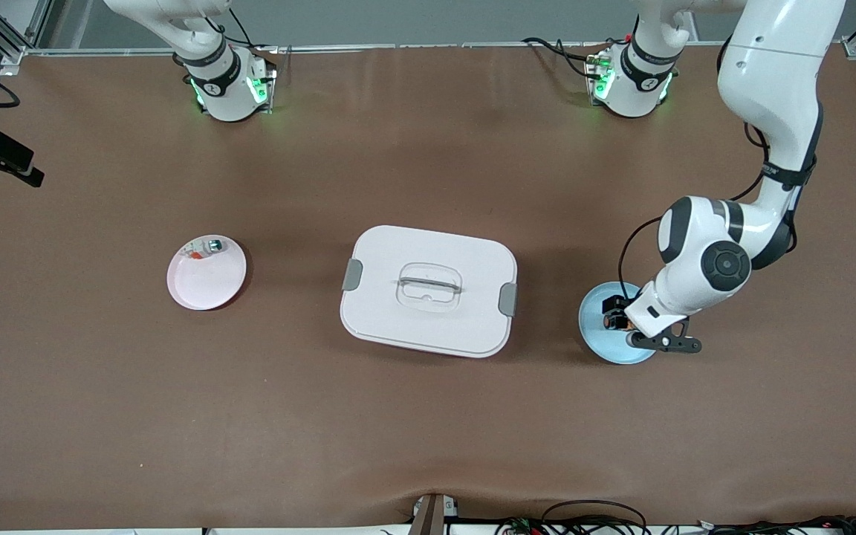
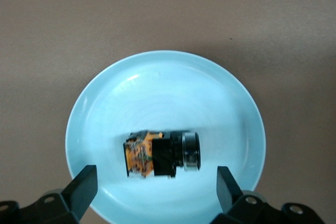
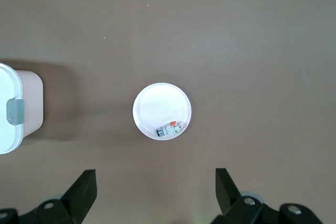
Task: Transfer orange switch to right arm and place
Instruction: 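Lower the left gripper and close it on the orange switch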
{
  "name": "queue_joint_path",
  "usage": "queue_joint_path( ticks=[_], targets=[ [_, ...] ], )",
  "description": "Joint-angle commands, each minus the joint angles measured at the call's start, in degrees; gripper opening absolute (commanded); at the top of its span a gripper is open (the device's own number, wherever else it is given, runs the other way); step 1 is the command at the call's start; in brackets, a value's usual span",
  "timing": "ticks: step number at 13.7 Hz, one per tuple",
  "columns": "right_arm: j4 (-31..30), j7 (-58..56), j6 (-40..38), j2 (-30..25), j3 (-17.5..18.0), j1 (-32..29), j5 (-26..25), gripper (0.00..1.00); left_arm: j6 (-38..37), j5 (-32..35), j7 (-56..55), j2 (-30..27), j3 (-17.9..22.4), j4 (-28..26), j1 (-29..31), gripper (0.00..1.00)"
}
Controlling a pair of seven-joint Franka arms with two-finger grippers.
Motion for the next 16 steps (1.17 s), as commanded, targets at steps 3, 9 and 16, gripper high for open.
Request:
queue_joint_path(
  ticks=[3, 9, 16],
  targets=[
    [-0.05, 0.57, -0.01, -0.64, 0.79, -1.12, -0.33, 1.0, 0.14, 0.8, -1.9, 3.18, -0.11, 3.02, -0.28, 1.0],
    [-0.05, 0.57, -0.01, -0.64, 0.79, -1.12, -0.24, 1.0, 2.24, 0.98, -3.67, 4.77, -0.02, 2.5, -1.08, 1.0],
    [-0.05, 0.57, -0.01, -0.64, 0.79, -1.2, -0.33, 1.0, 3.65, 1.07, -3.5, 5.47, -0.02, 1.88, -0.37, 1.0]
  ],
)
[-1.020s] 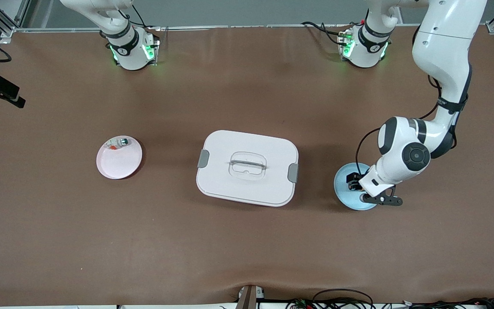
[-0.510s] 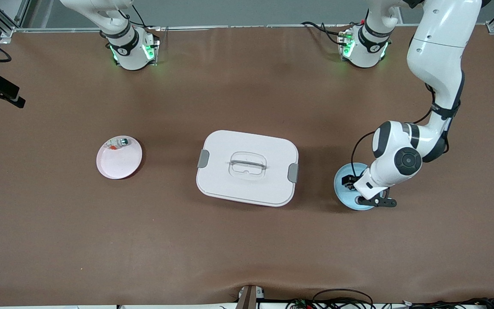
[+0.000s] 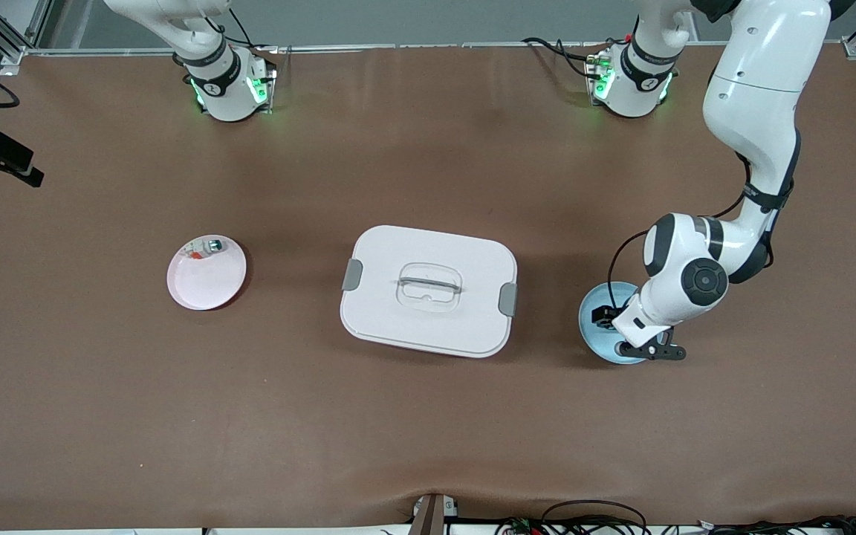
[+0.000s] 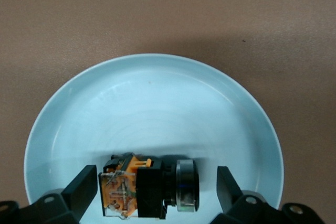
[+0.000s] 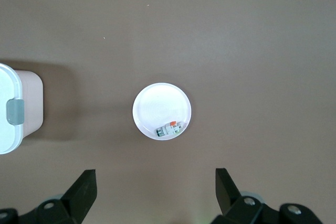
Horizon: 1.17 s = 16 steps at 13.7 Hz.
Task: Transfer orange switch to right arm and place
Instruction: 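Lower the left gripper and close it on the orange switch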
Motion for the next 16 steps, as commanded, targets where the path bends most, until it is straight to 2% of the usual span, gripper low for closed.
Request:
queue_joint_path(
  ticks=[1, 9, 10, 12, 14, 16],
  targets=[
    [-0.05, 0.57, -0.01, -0.64, 0.81, -1.17, -0.24, 1.0, 2.59, 1.06, -0.9, 0.77, -0.11, -0.26, 0.07, 1.0],
    [-0.05, 0.57, -0.01, -0.64, 0.81, -1.17, -0.24, 1.0, 2.96, 1.06, -0.99, 0.77, -0.02, -1.14, 0.16, 1.0],
    [-0.05, 0.66, -0.01, -0.64, 0.81, -1.17, -0.24, 1.0, 2.96, 1.06, -0.99, 0.77, -0.02, -1.14, 0.16, 0.91],
    [-0.05, 0.57, -0.01, -0.64, 0.81, -1.17, -0.24, 1.0, 2.87, 1.06, -0.99, 0.69, -0.11, -1.23, 0.25, 0.52],
    [-0.05, 0.57, -0.01, -0.64, 0.81, -1.17, -0.24, 1.0, 2.69, 1.06, -1.07, 0.25, -0.11, -1.41, 0.25, 0.25],
    [-0.05, 0.57, -0.01, -0.64, 0.81, -1.17, -0.24, 1.0, 2.6, 1.06, -1.07, 0.16, -0.11, -1.41, 0.25, 0.22]
  ],
)
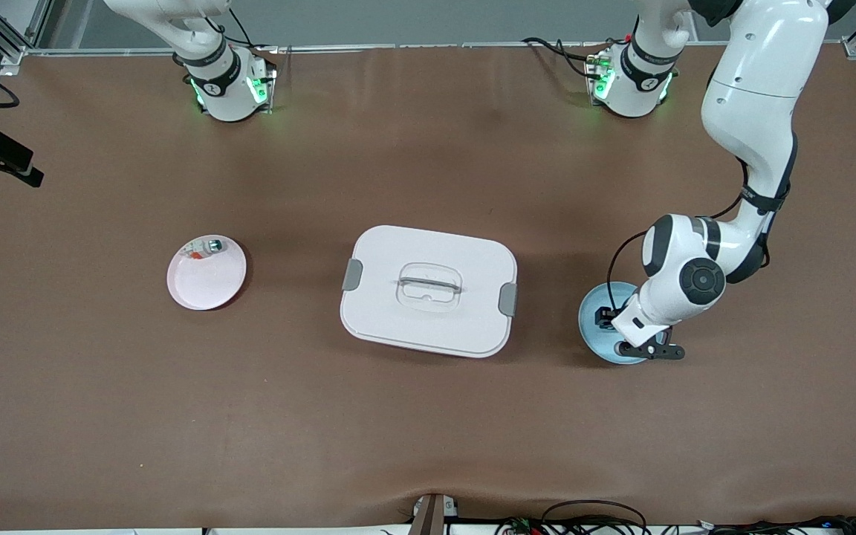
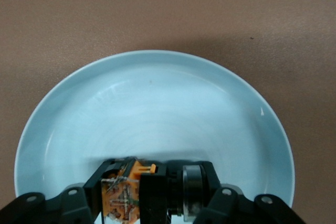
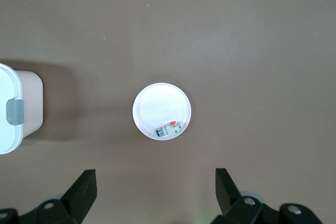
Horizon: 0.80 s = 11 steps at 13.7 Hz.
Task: Transfer orange switch to right arm and place
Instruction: 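Lower the left gripper and close it on the orange switch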
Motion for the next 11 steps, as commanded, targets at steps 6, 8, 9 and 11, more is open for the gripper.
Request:
queue_joint_path(
  ticks=[6, 8, 9, 11],
  targets=[
    [-0.05, 0.66, -0.01, -0.64, 0.82, -1.16, -0.15, 1.0, -5.66, 1.06, 0.07, -4.68, -0.12, -0.55, 0.78, 0.22],
    [-0.05, 0.57, -0.01, -0.64, 0.82, -1.16, -0.15, 1.0, -9.36, 0.71, 0.07, -6.79, -0.12, -0.46, 1.13, 0.22],
    [-0.05, 0.66, -0.01, -0.64, 0.82, -1.16, -0.15, 1.0, -11.12, 0.36, 0.07, -7.84, -0.12, -0.29, 1.13, 0.22],
    [-0.05, 0.57, 0.07, -0.55, 0.82, -1.16, -0.06, 1.0, -15.07, 0.1, 0.07, -10.22, -0.12, 0.07, 1.65, 0.22]
  ],
)
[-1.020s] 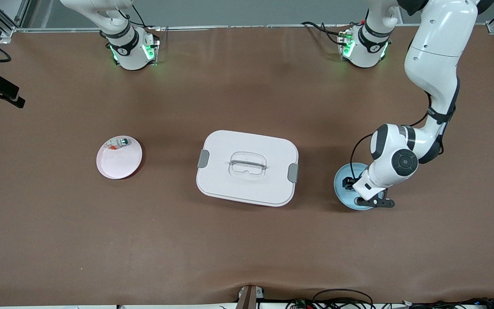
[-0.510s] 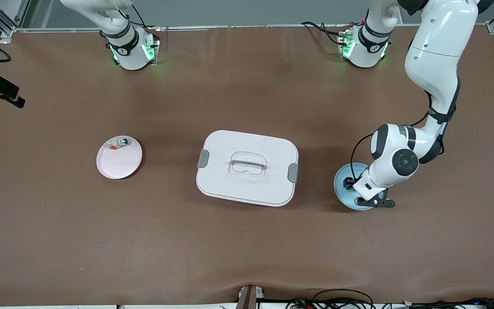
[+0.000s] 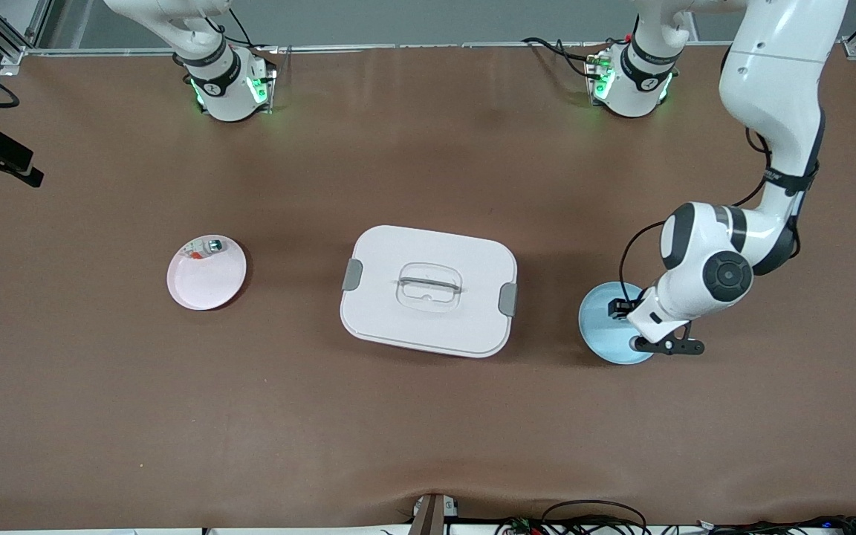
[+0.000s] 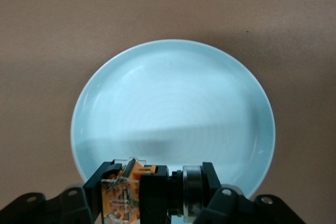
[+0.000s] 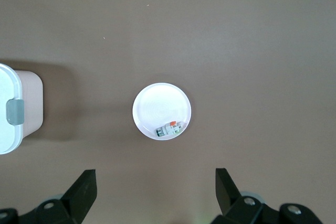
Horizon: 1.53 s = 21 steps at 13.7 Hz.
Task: Transfer orange switch to right arm and place
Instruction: 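Lift the orange switch with the left gripper and carry it toward the box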
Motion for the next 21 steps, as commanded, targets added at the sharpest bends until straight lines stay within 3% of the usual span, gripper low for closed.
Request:
queue_joint_path(
  ticks=[1, 7, 14, 21],
  targets=[
    [-0.05, 0.66, 0.25, -0.64, 0.83, -1.14, -0.06, 1.0, -6.27, 0.1, -0.3, -4.65, -0.14, -0.36, 0.72, 0.22],
    [-0.05, 0.57, 0.16, -0.64, 0.83, -2.11, 0.11, 1.0, -23.3, -4.21, 0.05, -13.26, -0.14, 2.97, 3.35, 0.22],
    [-0.06, 0.66, 0.68, -0.64, 0.91, -2.99, 0.29, 1.0, -49.5, -12.72, -1.44, -15.21, 0.3, 19.66, 5.47, 0.22],
    [-0.05, 0.75, 1.66, -0.37, 0.92, -2.99, 0.2, 1.0, -55.07, -24.49, -13.03, -23.28, -0.58, 23.01, 4.77, 0.21]
  ],
)
